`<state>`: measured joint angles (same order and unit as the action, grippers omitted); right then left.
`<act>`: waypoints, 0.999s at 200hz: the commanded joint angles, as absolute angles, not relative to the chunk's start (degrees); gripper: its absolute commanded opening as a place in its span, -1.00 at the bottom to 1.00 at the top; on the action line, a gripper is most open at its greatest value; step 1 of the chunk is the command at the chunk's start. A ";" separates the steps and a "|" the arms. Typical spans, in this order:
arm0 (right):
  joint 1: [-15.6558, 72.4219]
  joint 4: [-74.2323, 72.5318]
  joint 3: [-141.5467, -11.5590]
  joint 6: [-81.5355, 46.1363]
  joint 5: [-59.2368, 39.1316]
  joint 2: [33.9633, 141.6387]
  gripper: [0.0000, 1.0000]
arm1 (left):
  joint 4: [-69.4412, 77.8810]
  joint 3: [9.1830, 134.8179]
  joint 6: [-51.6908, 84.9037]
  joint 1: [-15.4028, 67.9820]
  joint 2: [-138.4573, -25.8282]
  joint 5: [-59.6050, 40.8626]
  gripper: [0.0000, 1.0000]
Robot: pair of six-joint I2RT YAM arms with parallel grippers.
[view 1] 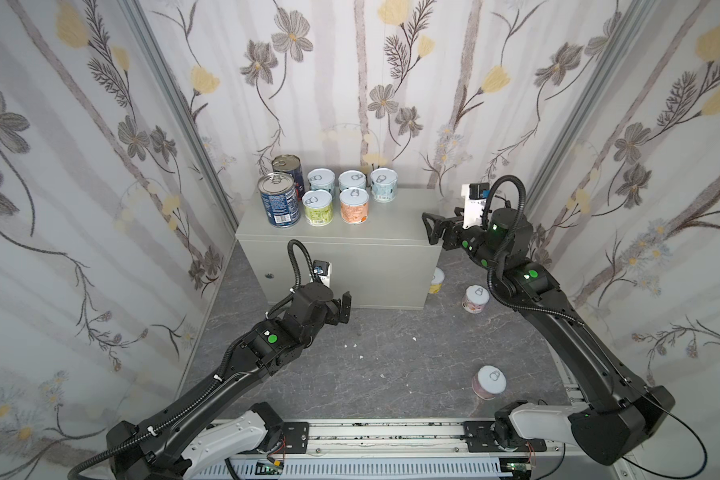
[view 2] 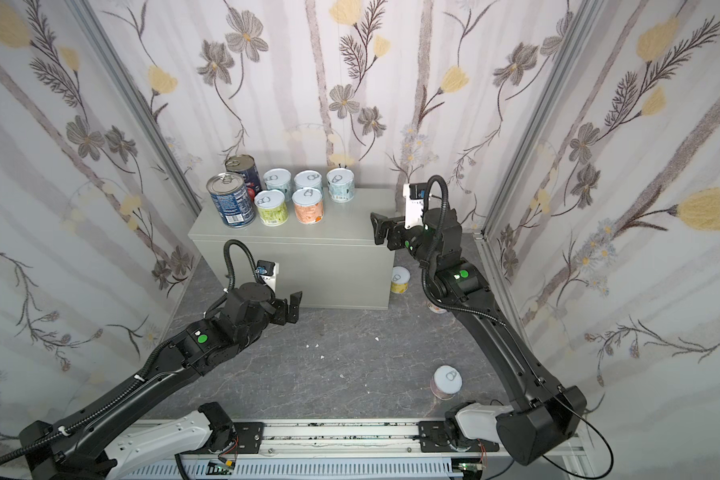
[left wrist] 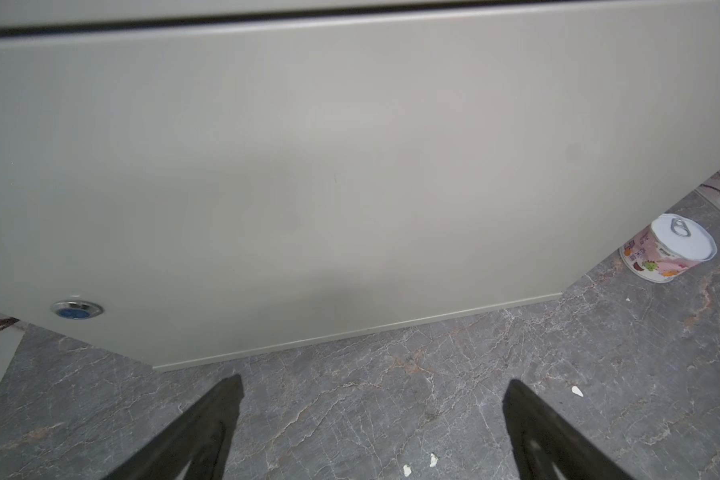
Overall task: Place and organize the canned foods onto the counter
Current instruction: 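Withdraw the right gripper down from the cabinet toward the floor cans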
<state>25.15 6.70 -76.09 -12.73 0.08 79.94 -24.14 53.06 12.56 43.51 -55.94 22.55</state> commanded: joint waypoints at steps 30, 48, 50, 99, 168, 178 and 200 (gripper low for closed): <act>25.47 6.55 -59.04 -25.60 17.29 68.20 0.99 | -22.41 51.12 15.63 43.42 -55.20 20.35 1.00; 25.48 8.97 -54.60 -29.12 21.68 65.45 0.99 | -22.32 50.72 15.84 43.42 -55.21 19.91 1.00; 25.62 9.21 -54.01 -29.69 22.40 65.12 0.99 | -22.32 50.65 15.83 43.42 -55.24 19.92 1.00; 28.30 16.95 -40.34 -47.44 36.37 58.12 0.99 | -21.86 50.07 15.67 43.42 -55.55 18.98 1.00; 32.75 42.35 -33.77 -79.69 44.94 59.28 0.99 | -20.92 49.16 14.94 43.42 -56.43 17.97 1.00; 33.34 43.11 -32.53 -82.32 44.67 58.69 0.99 | -20.91 49.05 14.86 43.43 -56.34 17.98 1.00; 34.42 44.14 -29.91 -86.76 43.72 57.20 0.99 | -20.83 48.79 14.80 43.49 -56.11 18.02 1.00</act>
<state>33.67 40.40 -31.77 -76.60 42.17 58.19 -22.52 49.15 14.98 43.48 -56.40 17.93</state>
